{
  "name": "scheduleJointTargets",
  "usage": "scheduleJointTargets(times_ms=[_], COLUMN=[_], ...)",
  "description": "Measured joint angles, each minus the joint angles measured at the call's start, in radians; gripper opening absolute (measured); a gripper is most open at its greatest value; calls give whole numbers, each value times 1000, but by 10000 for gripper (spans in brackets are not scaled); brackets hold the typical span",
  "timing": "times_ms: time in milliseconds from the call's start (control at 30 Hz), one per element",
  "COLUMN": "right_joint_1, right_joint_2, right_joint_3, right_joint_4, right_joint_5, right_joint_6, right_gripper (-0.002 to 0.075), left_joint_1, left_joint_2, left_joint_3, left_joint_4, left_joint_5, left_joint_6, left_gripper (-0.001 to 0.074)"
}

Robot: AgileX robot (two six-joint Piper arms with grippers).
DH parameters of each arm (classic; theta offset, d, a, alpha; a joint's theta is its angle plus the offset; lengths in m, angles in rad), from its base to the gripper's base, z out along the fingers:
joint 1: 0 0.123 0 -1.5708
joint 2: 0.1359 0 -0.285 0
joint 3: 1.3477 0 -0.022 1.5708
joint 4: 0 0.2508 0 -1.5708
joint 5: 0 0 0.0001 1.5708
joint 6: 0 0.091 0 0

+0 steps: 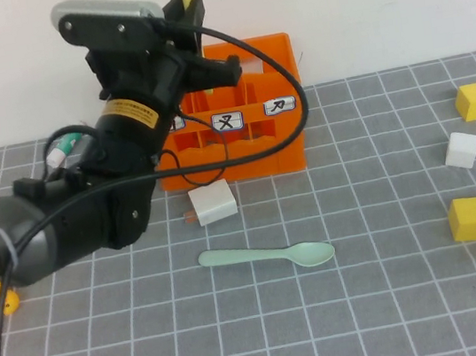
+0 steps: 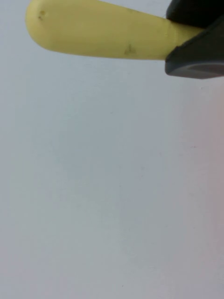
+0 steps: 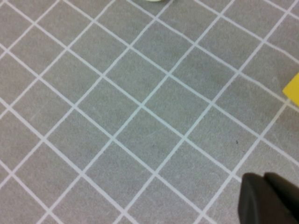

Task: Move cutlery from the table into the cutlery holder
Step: Place the knife on the box

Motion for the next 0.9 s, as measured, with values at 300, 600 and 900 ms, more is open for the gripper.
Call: scheduleJointTargets(times_ms=[300,600,900], right_joint_1=[0,0,0], right_joint_2=[0,0,0], right_joint_3=[0,0,0], right_joint_4=[0,0,0], right_joint_5=[-2,-11,-25], right_joint_6=[0,0,0], right_gripper=[-3,-3,-3], left_joint_1=[0,0,0], left_joint_2=[69,56,40], left_joint_3=[0,0,0], left_joint_4=[-1,6,270], left_joint_5=[-96,-123,-212], left_joint_6=[0,-65,-286], left_gripper=[106,106,106])
